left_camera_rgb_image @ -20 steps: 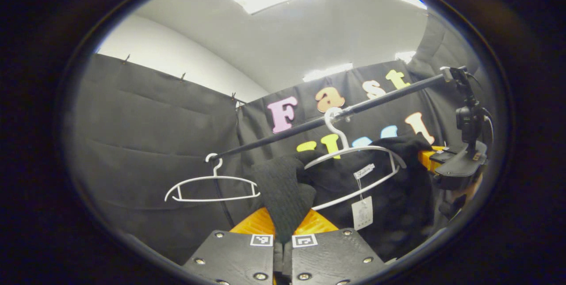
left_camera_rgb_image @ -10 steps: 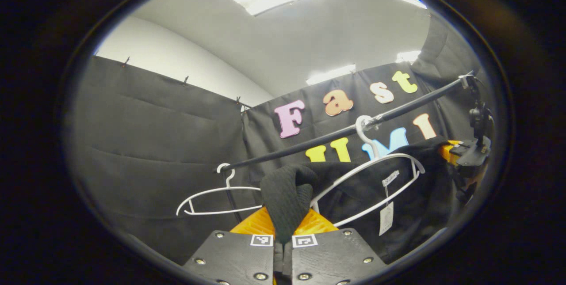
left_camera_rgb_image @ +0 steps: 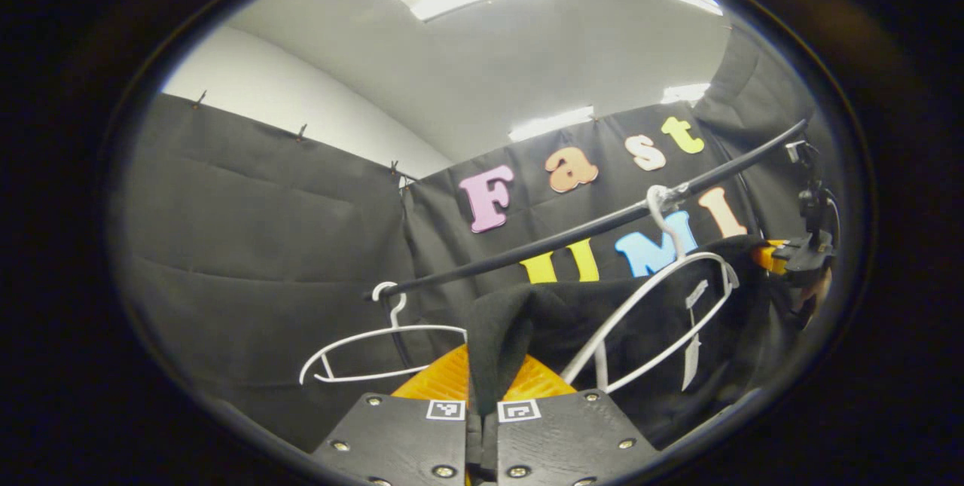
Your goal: Grasp the clothes on the hanger with both hands and then place them into the laundry hamper below.
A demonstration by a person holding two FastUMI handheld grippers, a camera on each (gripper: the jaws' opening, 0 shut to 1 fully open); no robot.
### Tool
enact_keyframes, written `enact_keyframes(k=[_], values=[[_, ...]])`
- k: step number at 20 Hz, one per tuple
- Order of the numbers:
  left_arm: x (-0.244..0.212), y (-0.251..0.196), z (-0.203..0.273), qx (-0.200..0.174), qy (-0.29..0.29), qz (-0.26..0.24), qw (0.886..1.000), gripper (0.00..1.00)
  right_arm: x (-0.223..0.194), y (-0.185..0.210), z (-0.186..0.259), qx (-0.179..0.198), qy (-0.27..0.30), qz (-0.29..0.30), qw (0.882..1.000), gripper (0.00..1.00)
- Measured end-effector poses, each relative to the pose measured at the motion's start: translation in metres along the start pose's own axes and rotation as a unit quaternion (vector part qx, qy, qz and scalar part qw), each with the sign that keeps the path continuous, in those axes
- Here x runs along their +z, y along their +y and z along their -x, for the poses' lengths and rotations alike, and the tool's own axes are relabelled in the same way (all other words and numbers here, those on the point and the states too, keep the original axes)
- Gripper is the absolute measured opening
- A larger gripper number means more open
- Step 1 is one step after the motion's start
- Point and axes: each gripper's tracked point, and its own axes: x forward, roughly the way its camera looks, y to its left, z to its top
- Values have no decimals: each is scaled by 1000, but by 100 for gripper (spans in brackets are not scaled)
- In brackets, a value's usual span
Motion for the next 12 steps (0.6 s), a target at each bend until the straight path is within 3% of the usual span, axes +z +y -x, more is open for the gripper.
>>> enact_keyframes(k=[3, 5, 12], values=[[-13, 21, -5, 5, 5, 12, 1000, 1, -17, -1, -5, 3, 25, -3, 1000, 1], [-32, 20, -7, -3, 18, 33, 999, 0, -30, 1, -10, 9, 41, -9, 999, 1], [-77, 4, -19, -15, 52, 38, 998, 0, -72, 3, -10, 13, 89, 5, 996, 1]])
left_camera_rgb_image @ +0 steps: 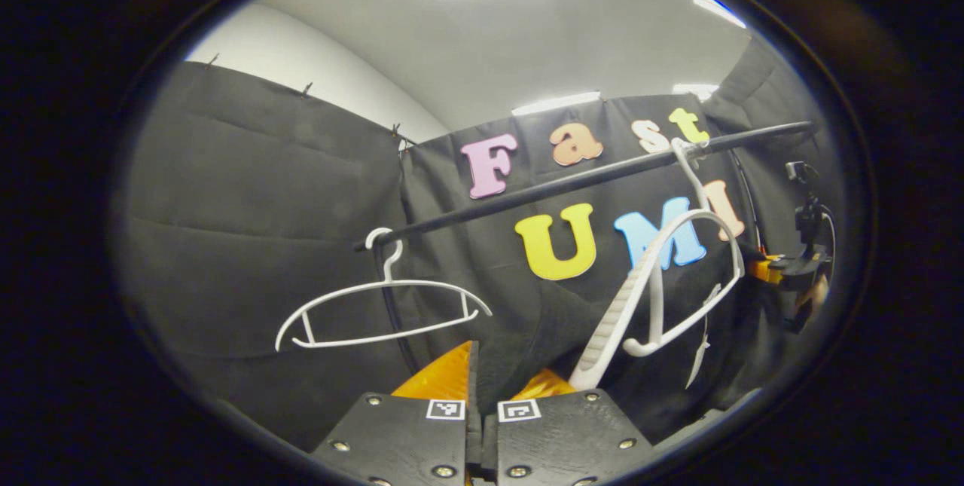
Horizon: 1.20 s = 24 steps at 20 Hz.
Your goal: Grasp the clothes on the hanger with both hands and then place them into the laundry hamper below.
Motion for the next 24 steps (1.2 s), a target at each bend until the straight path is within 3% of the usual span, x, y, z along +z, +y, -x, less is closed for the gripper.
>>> enact_keyframes(k=[8, 10, 14, 24], values=[[-60, -10, -4, -14, 49, -4, 999, 1, -59, -8, 8, -6, 65, 6, 998, 0], [-75, -15, 3, -18, 62, -16, 998, 1, -71, -9, 15, -6, 76, 9, 997, 5], [-105, -32, 16, -31, 86, -20, 996, 0, -90, -11, 32, -7, 96, 9, 995, 0], [-142, -84, 37, -78, 115, 8, 990, 0, -118, 16, 95, 29, 127, 32, 991, 1]])
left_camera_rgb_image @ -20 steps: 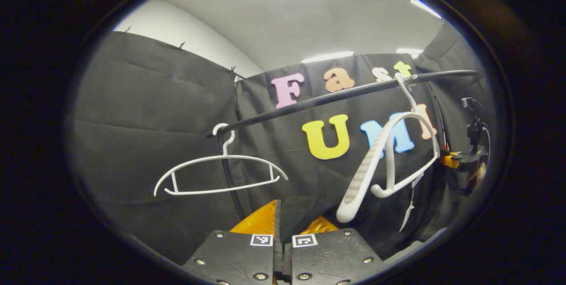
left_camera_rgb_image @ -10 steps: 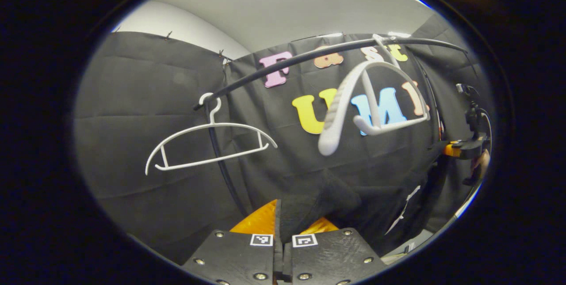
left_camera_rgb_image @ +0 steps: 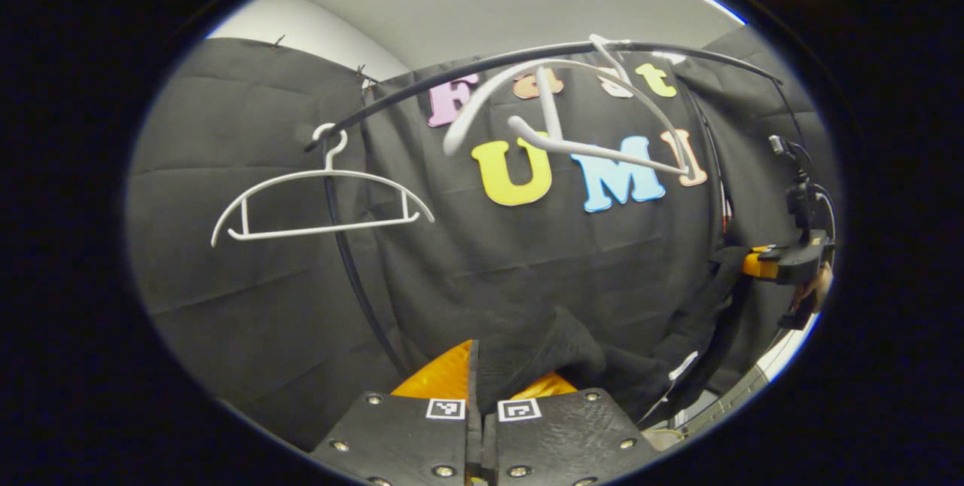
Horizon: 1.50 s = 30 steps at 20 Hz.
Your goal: Grasp the clothes on the hanger with both hands and then place them into the laundry hamper below.
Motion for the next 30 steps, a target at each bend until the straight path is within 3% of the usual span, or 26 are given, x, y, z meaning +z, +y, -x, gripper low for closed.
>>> enact_keyframes(k=[18, 23, 30], values=[[-61, -131, 26, -122, 28, 37, 991, 1, -56, 93, 92, 103, 38, 21, 994, 1], [-93, -143, 22, -133, 55, 56, 988, 0, -94, 108, 102, 116, 71, 22, 990, 0], [-172, -156, 24, -133, 115, 66, 982, 1, -164, 113, 107, 109, 133, 25, 985, 2]])
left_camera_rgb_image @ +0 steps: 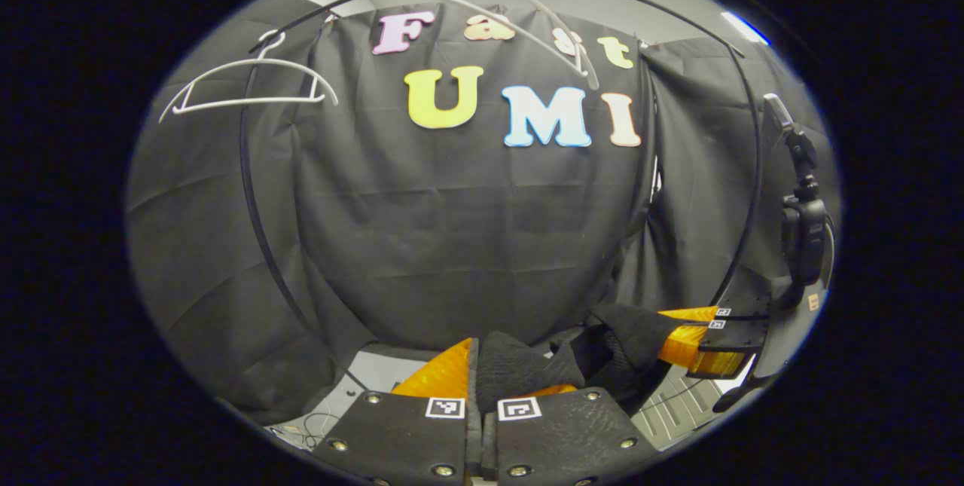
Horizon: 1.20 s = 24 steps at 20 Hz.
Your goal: Grasp the clothes on the hanger with both hands and then place them into the laundry hamper below.
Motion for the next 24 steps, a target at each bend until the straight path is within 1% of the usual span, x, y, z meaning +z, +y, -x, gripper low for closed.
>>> enact_keyframes(k=[4, 6, 9, 12, 14, 15, 16, 18, 19, 20, 21, 22, 23, 24], values=[[-43, 2, -15, 4, 41, -1, 999, 0, -41, -2, -10, -7, 42, 1, 999, 2], [-60, 8, -21, 21, 65, 1, 998, 0, -61, -2, -16, -12, 63, -4, 998, 2], [-97, 21, -27, 40, 109, 7, 993, 1, -91, -2, -20, -19, 94, 1, 995, 3], [-138, 24, -25, 52, 153, -1, 987, 2, -114, -6, -21, -28, 125, 8, 992, 2], [-164, 29, -22, 53, 177, -3, 983, 1, -130, -8, -20, -38, 149, 9, 988, 3], [-173, 29, -20, 52, 184, -1, 982, 2, -138, -8, -19, -41, 161, 9, 986, 10], [-180, 28, -18, 51, 189, 1, 981, 1, -143, -10, -18, -44, 169, 8, 985, 6], [-189, 28, -17, 49, 200, 4, 978, 2, -153, -10, -14, -45, 183, 5, 982, 6], [-193, 28, -16, 48, 205, 5, 978, 3, -158, -11, -14, -47, 188, 7, 981, 10], [-196, 26, -14, 43, 209, 9, 977, 4, -160, -11, -14, -46, 194, 8, 980, 11], [-198, 25, -14, 39, 213, 12, 976, 4, -164, -10, -12, -46, 198, 9, 979, 7], [-196, 24, -16, 36, 214, 13, 976, 4, -166, -8, -11, -42, 203, 8, 978, 19], [-200, 24, -14, 33, 216, 12, 976, 10, -168, -5, -8, -39, 207, 8, 978, 23], [-203, 23, -12, 31, 221, 11, 975, 24, -167, -4, -6, -36, 207, 12, 978, 27]])
